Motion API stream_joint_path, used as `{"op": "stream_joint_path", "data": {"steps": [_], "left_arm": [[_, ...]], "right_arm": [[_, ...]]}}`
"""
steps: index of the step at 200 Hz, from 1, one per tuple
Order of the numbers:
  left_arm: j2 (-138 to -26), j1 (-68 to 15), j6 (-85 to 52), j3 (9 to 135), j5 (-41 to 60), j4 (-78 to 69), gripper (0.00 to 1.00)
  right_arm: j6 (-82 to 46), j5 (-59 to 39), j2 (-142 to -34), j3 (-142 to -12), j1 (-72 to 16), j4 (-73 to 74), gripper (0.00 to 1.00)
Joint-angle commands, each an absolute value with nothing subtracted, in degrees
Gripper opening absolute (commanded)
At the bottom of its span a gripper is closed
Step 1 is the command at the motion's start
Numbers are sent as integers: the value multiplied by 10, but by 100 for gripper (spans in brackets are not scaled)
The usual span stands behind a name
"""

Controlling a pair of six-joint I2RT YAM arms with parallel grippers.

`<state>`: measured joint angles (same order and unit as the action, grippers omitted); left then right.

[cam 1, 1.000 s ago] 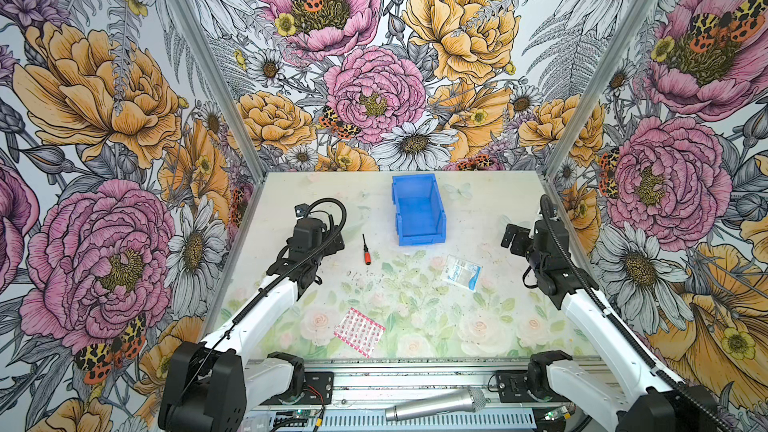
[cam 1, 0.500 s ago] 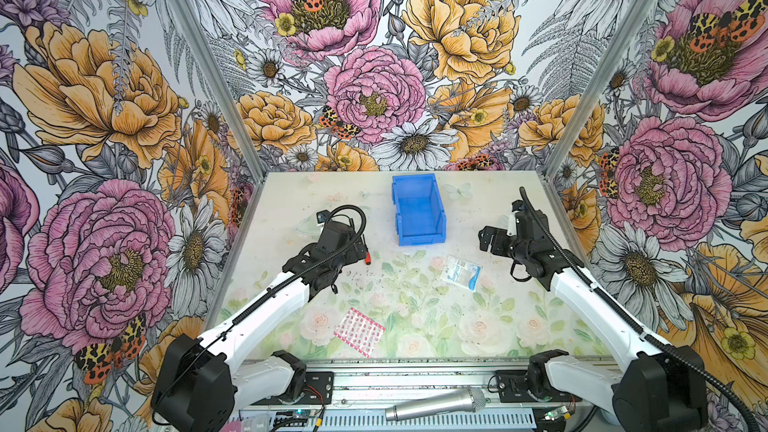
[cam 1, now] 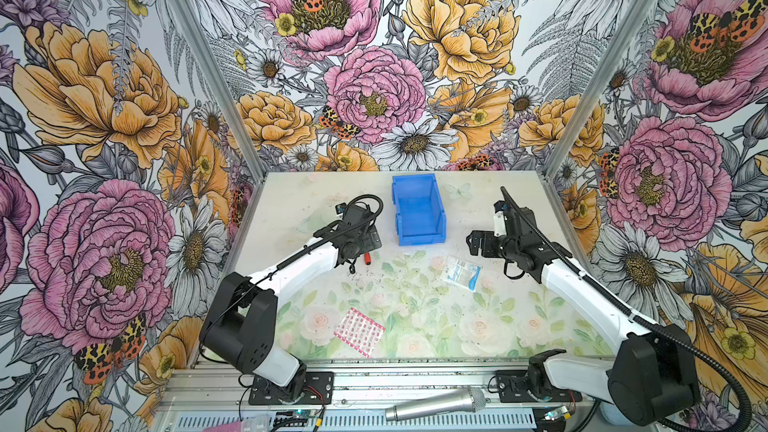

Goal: Put the screwdriver in the bin
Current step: 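Reach the left gripper down over the red-handled screwdriver while the right arm rises, then close the left gripper on the screwdriver's red handle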

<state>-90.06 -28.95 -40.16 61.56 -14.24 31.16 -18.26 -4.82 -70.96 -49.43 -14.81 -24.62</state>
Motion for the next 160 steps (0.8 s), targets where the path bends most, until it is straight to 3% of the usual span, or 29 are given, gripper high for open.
{"op": "stream_joint_path", "data": {"steps": [1,31,79,116,160], "left_arm": [[-940,-282,-400,645,-107,317,99],[-990,-281,-403,668,-100,317,98],[-1037,-282,-423,675,-97,318,93],[-1077,-278,-425,686,-99,322,84],[-1104,-279,-421,696,-110,344,64]], "right_arm": [[-142,-69,-715,-513,-161,-237,99],[-103,-109,-724,-520,-176,-232,99],[-81,-90,-737,-536,-201,-229,100],[-79,-94,-752,-548,-211,-224,99],[-66,-72,-738,-542,-220,-218,100]]}}
